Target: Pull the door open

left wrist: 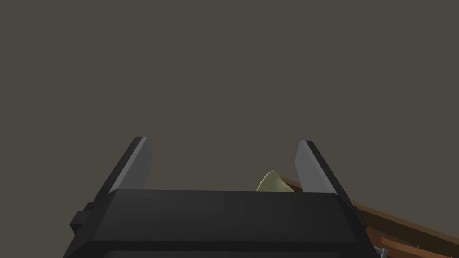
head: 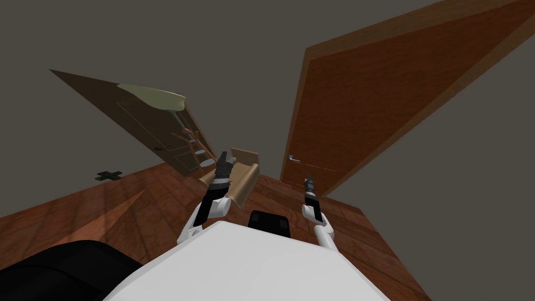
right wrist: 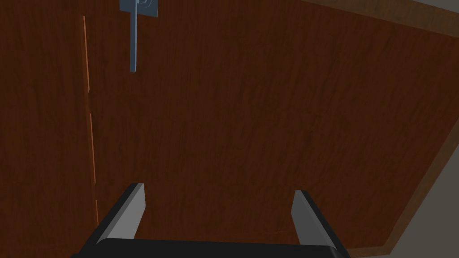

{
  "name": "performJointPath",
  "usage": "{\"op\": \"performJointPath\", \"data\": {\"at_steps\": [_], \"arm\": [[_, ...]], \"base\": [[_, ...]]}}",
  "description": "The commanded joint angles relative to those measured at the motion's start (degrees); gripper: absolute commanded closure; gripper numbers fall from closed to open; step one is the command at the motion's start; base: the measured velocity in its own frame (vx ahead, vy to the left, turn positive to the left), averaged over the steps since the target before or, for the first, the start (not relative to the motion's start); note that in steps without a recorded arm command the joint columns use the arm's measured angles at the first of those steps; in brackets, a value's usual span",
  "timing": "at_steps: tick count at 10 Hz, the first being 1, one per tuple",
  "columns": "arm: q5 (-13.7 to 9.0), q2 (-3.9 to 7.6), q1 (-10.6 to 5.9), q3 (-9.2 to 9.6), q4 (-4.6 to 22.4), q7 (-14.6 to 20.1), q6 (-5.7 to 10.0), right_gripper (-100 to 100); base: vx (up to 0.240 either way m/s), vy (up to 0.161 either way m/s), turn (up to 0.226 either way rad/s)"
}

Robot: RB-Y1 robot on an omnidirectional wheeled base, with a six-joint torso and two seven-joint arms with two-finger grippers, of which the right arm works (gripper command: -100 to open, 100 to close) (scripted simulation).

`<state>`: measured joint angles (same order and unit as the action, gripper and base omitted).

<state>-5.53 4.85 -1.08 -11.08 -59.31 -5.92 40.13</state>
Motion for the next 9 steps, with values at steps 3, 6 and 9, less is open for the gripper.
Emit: {"op": "performJointPath", "data": {"at_steps": [3,6,9], "arm": [[-0.3,-0.22,-1.99,-0.82,4.7,-0.1,1.38,-100],[-0.6,-0.54,-4.05,-1.68,9.6,-0.2,2.69,-100],[-0.9,-0.91,-6.01,-2.51,14.2,-0.3,3.94,-100]], "base": [[0.087,-0.019,0.04],[0.074,-0.016,0.043],[0.097,-0.019,0.045]]}}
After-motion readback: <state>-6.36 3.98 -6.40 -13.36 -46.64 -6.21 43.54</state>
